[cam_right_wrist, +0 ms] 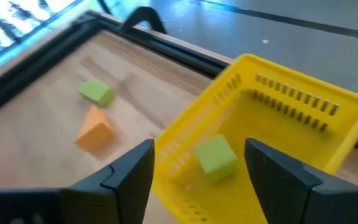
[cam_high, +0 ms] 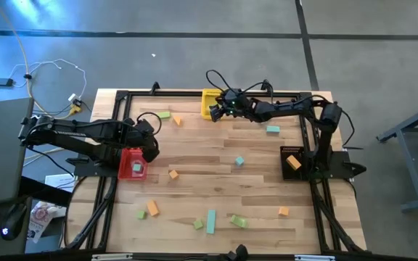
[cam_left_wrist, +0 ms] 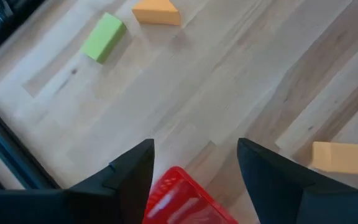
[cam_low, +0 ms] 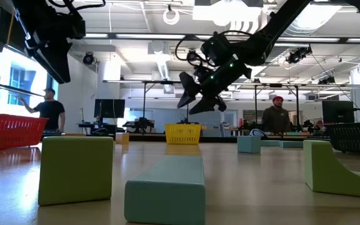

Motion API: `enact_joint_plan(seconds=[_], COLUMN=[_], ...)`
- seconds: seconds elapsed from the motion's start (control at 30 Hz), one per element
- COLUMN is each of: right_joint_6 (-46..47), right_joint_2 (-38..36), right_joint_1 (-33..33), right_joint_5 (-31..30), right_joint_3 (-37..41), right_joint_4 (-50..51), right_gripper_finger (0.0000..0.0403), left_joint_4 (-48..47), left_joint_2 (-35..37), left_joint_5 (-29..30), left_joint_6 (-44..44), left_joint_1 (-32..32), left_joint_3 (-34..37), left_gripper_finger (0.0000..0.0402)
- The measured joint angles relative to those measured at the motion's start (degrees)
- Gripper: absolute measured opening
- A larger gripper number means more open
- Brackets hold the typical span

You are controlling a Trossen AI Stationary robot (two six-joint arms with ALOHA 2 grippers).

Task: Sort & place blocks by color
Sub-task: Put the orange block into the black bin

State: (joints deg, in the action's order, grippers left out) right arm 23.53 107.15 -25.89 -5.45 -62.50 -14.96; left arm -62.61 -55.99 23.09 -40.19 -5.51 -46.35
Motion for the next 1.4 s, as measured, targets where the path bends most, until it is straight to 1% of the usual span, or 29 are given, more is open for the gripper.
enact_joint_plan(seconds=[0.2,0.37,0.47,0.6,0.7,0.9,0.97,1.03,1.2,1.4], right_joint_6=[0.0,-0.1,-0.5,-0.6,-1.4,-1.2,-1.1,-1.1,-1.1,-1.1], right_joint_2=[-3.3,-4.9,-5.1,-5.2,-5.2,-5.2,-5.2,-5.2,-5.2,-5.2], right_joint_1=[0.7,2.3,3.2,4.1,4.4,4.4,4.5,4.6,4.9,4.9], right_joint_5=[2.5,2.5,2.5,2.5,2.0,1.9,1.8,1.8,1.8,1.8], right_joint_3=[0.0,0.0,0.0,0.0,0.0,0.0,0.0,0.0,0.0,0.0], right_joint_4=[-0.1,0.1,0.2,0.2,0.4,0.7,0.7,0.8,1.2,2.3], right_gripper_finger=[0.0236,0.0236,0.0236,0.0236,0.0236,0.0236,0.0236,0.0236,0.0236,0.0236], left_joint_4=[2.9,6.3,8.0,9.3,10.2,12.2,14.5,16.9,21.0,20.8], left_joint_2=[0.0,-0.1,-0.9,-3.0,-4.9,-8.5,-9.7,-10.8,-13.9,-17.5], left_joint_5=[-0.3,-2.0,-3.4,-3.6,-4.5,-7.6,-9.4,-10.8,-11.1,-11.0], left_joint_6=[-3.2,-4.1,-4.2,-4.1,-1.0,10.9,12.1,10.5,0.9,-7.8], left_joint_1=[1.6,3.7,5.3,7.8,9.6,12.1,12.5,12.8,12.8,12.8], left_joint_3=[0.0,0.0,0.0,0.0,0.0,0.0,0.0,0.0,0.0,0.0], left_gripper_finger=[0.0218,0.0218,0.0218,0.0218,0.0218,0.0218,0.0218,0.0218,0.0218,0.0218])
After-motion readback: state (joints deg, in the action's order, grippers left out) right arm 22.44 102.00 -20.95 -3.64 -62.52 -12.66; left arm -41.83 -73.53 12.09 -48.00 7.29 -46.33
